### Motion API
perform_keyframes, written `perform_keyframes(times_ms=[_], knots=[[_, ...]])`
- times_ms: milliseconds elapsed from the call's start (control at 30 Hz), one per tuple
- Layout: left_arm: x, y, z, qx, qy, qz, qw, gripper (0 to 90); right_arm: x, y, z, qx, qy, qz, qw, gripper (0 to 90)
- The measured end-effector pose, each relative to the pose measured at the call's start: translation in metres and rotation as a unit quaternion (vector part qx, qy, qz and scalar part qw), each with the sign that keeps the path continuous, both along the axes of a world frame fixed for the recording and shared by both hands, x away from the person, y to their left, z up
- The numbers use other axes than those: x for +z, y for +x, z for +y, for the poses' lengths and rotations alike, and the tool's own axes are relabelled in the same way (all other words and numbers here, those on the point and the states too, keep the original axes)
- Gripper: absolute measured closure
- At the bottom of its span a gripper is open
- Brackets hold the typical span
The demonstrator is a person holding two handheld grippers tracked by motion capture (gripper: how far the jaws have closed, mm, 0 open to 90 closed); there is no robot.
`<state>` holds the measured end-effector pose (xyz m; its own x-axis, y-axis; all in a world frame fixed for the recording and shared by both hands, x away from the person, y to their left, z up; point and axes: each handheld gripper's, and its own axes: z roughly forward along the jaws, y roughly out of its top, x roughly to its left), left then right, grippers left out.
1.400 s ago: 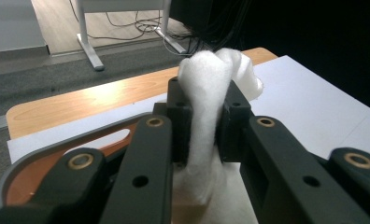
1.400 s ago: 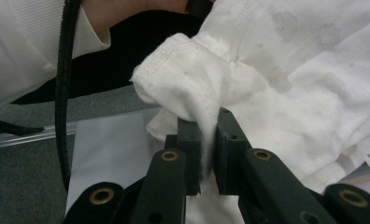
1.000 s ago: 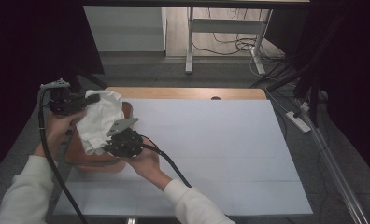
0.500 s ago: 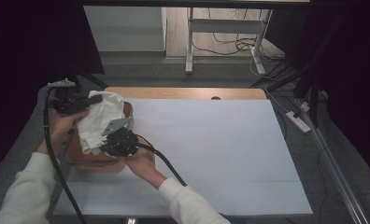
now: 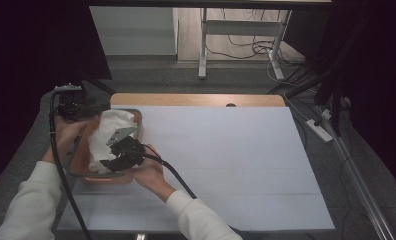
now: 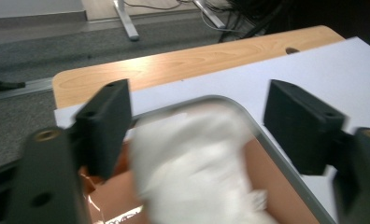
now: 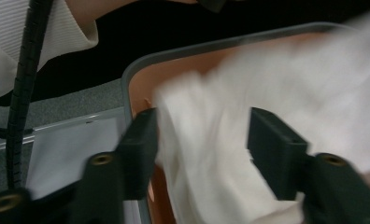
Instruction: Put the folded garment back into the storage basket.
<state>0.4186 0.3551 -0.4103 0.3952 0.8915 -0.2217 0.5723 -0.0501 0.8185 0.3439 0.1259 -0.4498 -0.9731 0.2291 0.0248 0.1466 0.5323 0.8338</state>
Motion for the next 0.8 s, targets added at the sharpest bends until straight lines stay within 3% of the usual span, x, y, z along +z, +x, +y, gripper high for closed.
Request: perform_keyframes(times_ms=[33, 133, 533, 800], knots=[[0.000, -0.001, 0.000, -0.005, -0.004, 0.000, 1.0000, 20.6, 0.000, 0.000, -0.003, -0.006, -0.002, 0.000, 1.0000, 33.8], [0.002, -0.005, -0.004, -0.013, -0.002, 0.001, 0.9999, 19.4, 0.003, 0.000, -0.011, -0.009, 0.001, -0.007, 0.9999, 32.2], [0.011, -0.030, -0.018, -0.015, -0.011, -0.025, 0.9995, 22.8, 0.015, -0.007, -0.045, -0.008, 0.009, -0.024, 0.9996, 31.3], [0.008, -0.048, -0.038, -0.019, -0.015, -0.029, 0.9993, 23.7, 0.014, -0.009, -0.082, -0.018, 0.019, -0.017, 0.9995, 31.2]])
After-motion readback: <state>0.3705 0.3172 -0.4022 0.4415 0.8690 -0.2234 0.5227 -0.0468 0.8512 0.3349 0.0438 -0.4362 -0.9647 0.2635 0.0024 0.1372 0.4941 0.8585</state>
